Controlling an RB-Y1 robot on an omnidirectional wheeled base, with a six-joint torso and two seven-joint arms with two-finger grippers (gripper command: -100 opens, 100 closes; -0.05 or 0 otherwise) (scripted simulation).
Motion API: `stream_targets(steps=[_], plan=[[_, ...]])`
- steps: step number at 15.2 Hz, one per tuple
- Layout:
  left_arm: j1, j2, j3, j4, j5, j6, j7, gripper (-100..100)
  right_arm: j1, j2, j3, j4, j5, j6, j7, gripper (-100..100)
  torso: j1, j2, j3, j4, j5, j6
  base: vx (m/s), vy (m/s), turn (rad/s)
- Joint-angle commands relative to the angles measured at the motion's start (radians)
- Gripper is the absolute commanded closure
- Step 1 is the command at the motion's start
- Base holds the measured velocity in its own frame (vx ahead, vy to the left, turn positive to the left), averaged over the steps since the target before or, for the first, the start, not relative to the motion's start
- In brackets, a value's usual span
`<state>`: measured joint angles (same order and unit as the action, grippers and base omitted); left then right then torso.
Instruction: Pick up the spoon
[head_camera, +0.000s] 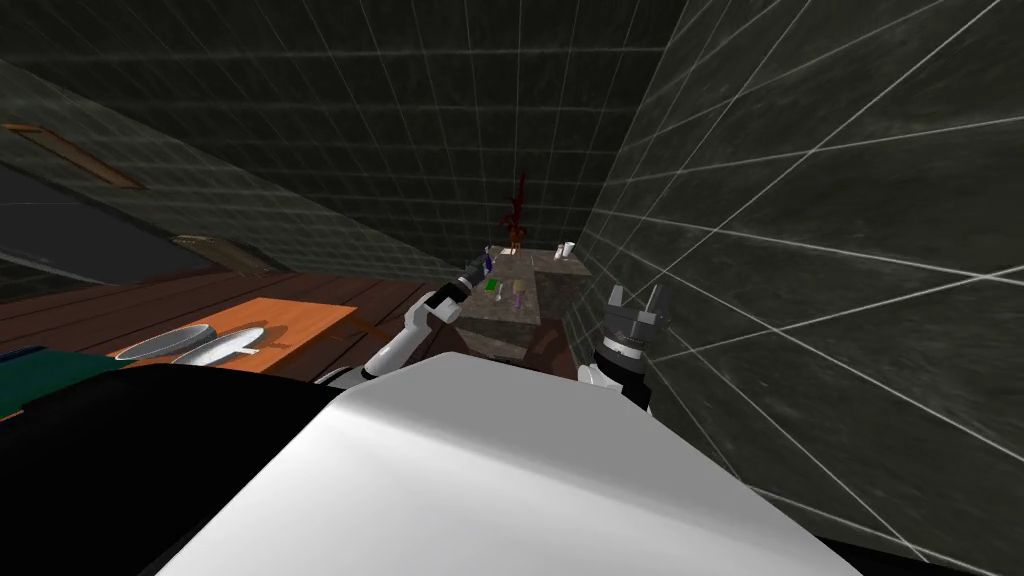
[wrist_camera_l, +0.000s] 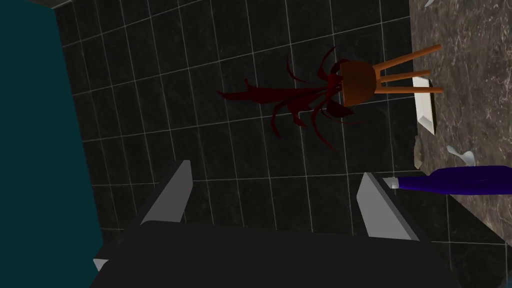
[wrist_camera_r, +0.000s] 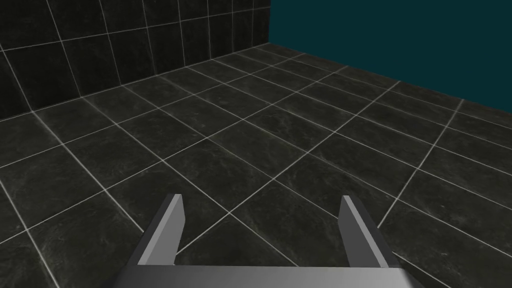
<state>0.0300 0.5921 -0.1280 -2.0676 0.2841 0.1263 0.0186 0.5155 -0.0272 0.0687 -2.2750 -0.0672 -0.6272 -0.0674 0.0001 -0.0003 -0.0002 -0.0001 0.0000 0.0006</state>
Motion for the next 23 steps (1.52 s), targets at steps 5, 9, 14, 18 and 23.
stream_targets(steps=[5,9,14,18,23], plan=[[-0.055,0.086,-0.049,0.083,0.018,0.097,-0.008,-100,0.000,0.000,0.000,0.000,0.000,0.000,0.000,0,-0.001,0.000,0.000,0.000,0.000,0.000,-0.015,-0.004,-0.164],[-0.093,0.159,-0.090,0.145,0.031,0.179,-0.010,-100,0.000,0.000,0.000,0.000,0.000,0.000,0.000,0,-0.002,0.000,0.000,0.000,0.000,0.000,-0.014,-0.016,-0.179],[-0.138,0.259,-0.156,0.238,0.047,0.284,-0.009,-100,0.000,0.000,0.000,0.000,0.000,0.000,0.000,0,-0.003,0.000,0.000,0.000,-0.001,0.000,-0.018,-0.029,-0.213],[-0.159,0.329,-0.200,0.298,0.055,0.372,-0.005,-100,0.000,0.000,0.000,0.000,0.000,0.000,0.000,0,-0.003,0.001,0.000,0.000,-0.001,0.000,-0.015,-0.038,-0.202],[-0.174,0.388,-0.244,0.354,0.060,0.445,0.001,-100,0.000,0.000,0.000,0.000,0.000,0.000,0.000,0,-0.004,0.001,0.000,0.000,-0.001,0.000,-0.013,-0.044,-0.193]])
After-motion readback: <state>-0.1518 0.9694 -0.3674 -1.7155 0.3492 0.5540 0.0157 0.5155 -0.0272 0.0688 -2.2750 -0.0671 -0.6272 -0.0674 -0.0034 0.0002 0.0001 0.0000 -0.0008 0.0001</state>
